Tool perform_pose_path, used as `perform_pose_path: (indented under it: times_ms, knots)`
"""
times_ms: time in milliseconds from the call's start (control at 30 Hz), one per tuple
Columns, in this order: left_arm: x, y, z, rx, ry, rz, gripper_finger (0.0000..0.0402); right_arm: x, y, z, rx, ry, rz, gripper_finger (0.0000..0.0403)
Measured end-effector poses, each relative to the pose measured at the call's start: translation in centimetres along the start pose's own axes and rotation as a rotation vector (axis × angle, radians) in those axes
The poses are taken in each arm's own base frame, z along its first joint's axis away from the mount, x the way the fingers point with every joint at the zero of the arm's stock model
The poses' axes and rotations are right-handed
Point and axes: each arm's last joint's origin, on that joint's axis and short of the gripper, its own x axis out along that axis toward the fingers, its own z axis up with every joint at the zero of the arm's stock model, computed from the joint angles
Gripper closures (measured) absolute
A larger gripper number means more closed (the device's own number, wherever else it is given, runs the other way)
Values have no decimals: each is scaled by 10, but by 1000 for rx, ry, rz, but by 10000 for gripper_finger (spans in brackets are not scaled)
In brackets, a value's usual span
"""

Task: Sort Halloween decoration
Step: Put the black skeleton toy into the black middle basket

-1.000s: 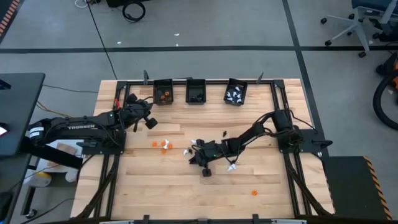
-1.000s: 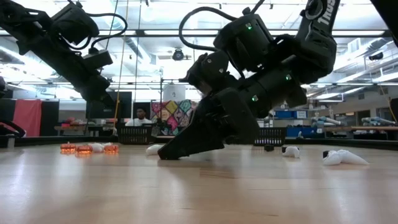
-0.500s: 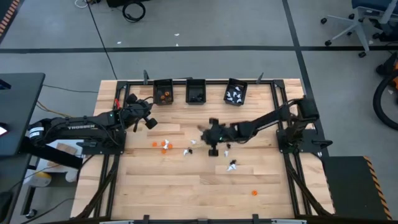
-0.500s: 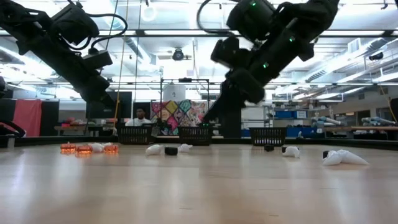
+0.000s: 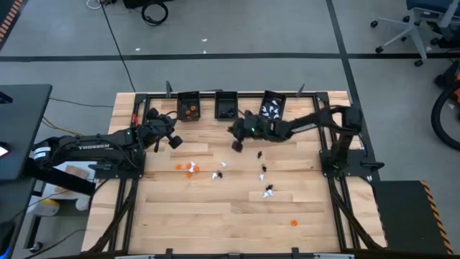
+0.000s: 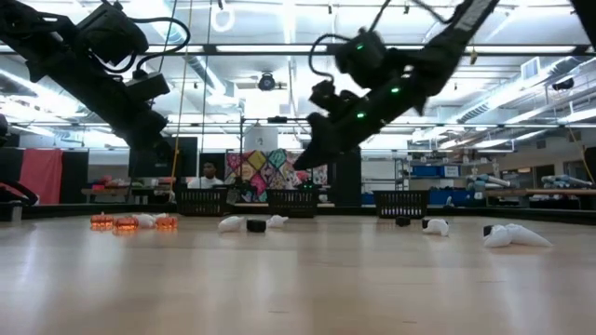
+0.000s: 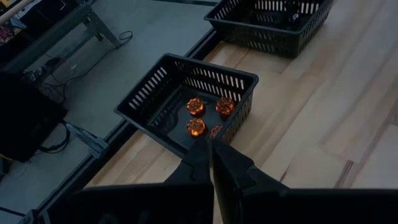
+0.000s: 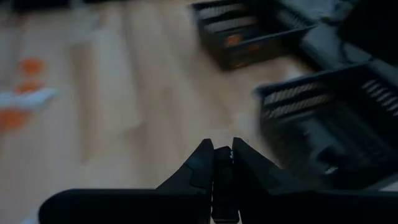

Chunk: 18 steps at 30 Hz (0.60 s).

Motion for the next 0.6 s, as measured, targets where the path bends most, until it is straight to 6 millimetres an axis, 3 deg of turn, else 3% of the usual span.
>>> perform_pose_path:
  times_ms: [300, 467, 600]
  knots:
    - [0, 0, 0, 9, 5, 0, 402, 41, -52, 35, 178, 75, -147, 355]
    - [0, 0, -1, 10, 6, 0, 402, 62, -73, 40, 234, 108, -145, 348]
    - [0, 0, -1, 11, 8, -1, 402, 68, -80, 39, 245, 122, -110, 311]
